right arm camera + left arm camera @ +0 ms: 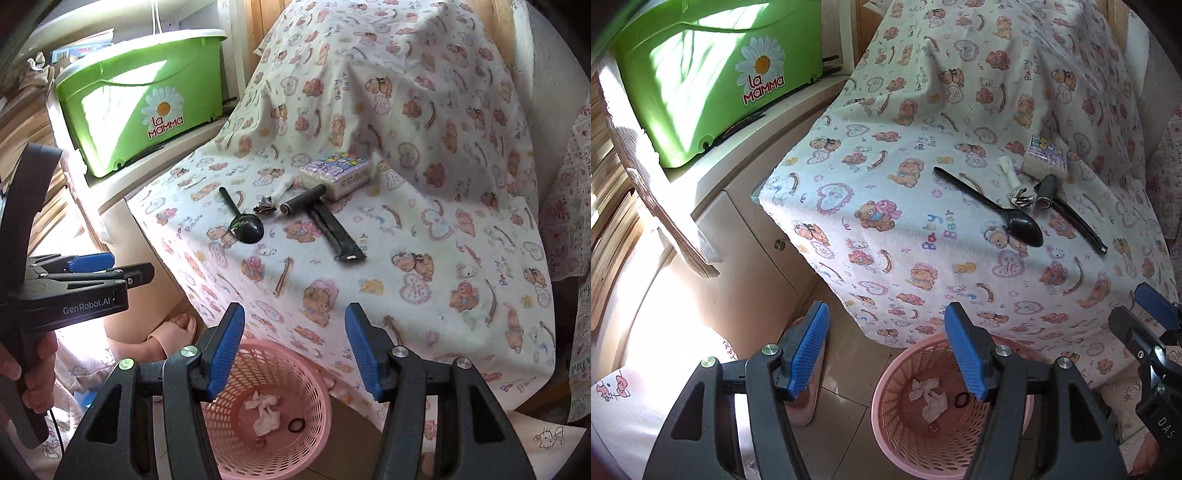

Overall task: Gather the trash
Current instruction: 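Move both open tools back toward the table items, then grasp the black comb with the right tool while the left tool grasps the small metal clip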

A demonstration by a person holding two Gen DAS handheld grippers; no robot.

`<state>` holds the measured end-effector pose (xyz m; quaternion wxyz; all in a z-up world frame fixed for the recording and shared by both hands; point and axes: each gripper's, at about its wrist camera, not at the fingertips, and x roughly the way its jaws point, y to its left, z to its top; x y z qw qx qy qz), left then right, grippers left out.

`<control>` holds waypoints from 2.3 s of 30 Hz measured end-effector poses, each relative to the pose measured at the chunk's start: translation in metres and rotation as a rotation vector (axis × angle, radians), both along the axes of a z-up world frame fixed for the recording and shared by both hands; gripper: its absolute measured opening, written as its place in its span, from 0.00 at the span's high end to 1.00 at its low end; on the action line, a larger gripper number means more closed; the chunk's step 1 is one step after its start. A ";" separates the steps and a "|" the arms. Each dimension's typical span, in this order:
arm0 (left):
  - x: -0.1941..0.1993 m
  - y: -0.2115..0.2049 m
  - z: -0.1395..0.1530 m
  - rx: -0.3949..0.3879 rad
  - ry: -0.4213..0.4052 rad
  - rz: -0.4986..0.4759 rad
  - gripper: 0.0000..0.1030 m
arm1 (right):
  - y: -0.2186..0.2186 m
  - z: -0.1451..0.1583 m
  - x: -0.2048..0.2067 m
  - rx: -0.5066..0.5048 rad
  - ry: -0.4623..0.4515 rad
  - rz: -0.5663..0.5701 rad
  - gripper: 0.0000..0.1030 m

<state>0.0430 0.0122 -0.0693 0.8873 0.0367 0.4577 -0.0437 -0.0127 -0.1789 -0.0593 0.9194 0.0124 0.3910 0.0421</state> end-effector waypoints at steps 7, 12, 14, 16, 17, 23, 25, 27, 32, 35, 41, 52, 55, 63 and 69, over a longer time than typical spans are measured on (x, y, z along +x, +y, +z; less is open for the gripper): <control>-0.002 -0.007 0.008 0.020 -0.036 -0.008 0.22 | -0.011 0.003 0.004 0.009 -0.017 -0.047 0.43; 0.010 -0.014 0.039 -0.014 -0.063 -0.044 0.21 | -0.020 0.011 0.010 0.002 -0.048 -0.072 0.41; 0.015 -0.019 0.056 -0.005 -0.108 -0.060 0.17 | -0.027 0.015 0.013 0.009 -0.062 -0.092 0.40; 0.020 -0.025 0.070 0.026 -0.157 -0.082 0.13 | -0.034 0.020 0.018 0.025 -0.069 -0.110 0.40; 0.025 -0.029 0.077 0.045 -0.176 -0.094 0.13 | -0.038 0.022 0.020 0.034 -0.075 -0.119 0.40; 0.050 -0.041 0.094 0.078 -0.215 -0.114 0.11 | -0.053 0.038 0.036 0.039 -0.105 -0.135 0.39; 0.058 -0.044 0.097 0.092 -0.223 -0.107 0.08 | -0.056 0.045 0.045 0.020 -0.103 -0.118 0.39; 0.062 -0.046 0.098 0.098 -0.233 -0.101 0.08 | -0.061 0.053 0.054 0.019 -0.108 -0.107 0.39; 0.068 -0.043 0.092 0.081 -0.229 -0.067 0.05 | -0.080 0.066 0.071 0.072 -0.125 -0.121 0.37; 0.072 -0.038 0.083 0.066 -0.211 -0.064 0.05 | -0.092 0.060 0.077 0.108 -0.118 -0.146 0.37; 0.086 -0.031 0.072 0.052 -0.177 -0.061 0.05 | -0.103 0.035 0.086 0.166 -0.052 -0.162 0.37; 0.089 -0.027 0.054 0.016 -0.139 -0.039 0.07 | -0.051 0.004 0.091 0.093 0.031 0.006 0.37; 0.088 -0.026 0.057 0.014 -0.149 -0.039 0.07 | -0.031 -0.003 0.090 0.022 0.044 0.080 0.39; 0.088 -0.025 0.054 -0.004 -0.129 -0.030 0.16 | -0.025 -0.018 0.096 -0.040 0.098 0.099 0.68; 0.082 -0.042 0.044 0.010 -0.106 -0.101 0.41 | -0.021 -0.019 0.095 -0.077 0.104 0.141 0.72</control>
